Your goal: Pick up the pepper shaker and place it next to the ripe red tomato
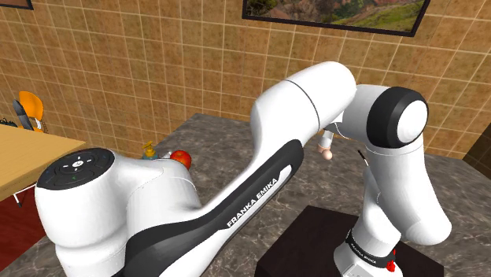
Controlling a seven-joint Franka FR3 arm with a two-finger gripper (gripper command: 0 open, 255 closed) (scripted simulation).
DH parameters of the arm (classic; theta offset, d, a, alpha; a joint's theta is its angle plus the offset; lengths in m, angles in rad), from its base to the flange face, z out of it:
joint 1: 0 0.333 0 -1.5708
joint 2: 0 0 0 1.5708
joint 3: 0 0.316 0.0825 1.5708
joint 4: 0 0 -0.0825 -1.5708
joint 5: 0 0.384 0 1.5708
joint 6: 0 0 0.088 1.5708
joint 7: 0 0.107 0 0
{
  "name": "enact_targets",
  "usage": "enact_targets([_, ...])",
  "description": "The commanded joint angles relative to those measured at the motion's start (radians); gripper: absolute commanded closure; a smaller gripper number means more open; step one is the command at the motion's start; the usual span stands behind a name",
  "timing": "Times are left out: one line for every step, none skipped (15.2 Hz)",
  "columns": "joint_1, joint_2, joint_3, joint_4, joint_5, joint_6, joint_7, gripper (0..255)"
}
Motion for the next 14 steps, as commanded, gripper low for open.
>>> enact_targets([0.0,0.0,0.0,0.0,0.0,0.0,0.0,0])
enact_targets([0.0,0.0,0.0,0.0,0.0,0.0,0.0,0])
enact_targets([0.0,0.0,0.0,0.0,0.0,0.0,0.0,0])
enact_targets([0.0,0.001,0.0,0.002,0.0,-0.001,-0.001,0])
enact_targets([-0.003,-0.016,0.005,0.01,0.009,-0.025,-0.006,0])
enact_targets([-0.005,-0.032,0.011,0.02,0.018,-0.05,-0.011,0])
enact_targets([-0.007,-0.047,0.015,0.032,0.026,-0.075,-0.016,0])
enact_targets([-0.008,-0.058,0.019,0.043,0.033,-0.095,-0.02,0])
enact_targets([-0.008,-0.058,0.019,0.043,0.033,-0.095,-0.02,0])
enact_targets([-0.009,-0.058,0.019,0.043,0.033,-0.095,-0.02,0])
enact_targets([-0.008,-0.058,0.019,0.043,0.033,-0.095,-0.02,0])
enact_targets([-0.008,-0.058,0.019,0.043,0.033,-0.095,-0.02,0])
enact_targets([-0.008,-0.058,0.019,0.043,0.033,-0.095,-0.02,0])
enact_targets([-0.008,-0.058,0.019,0.043,0.033,-0.095,-0.02,0])
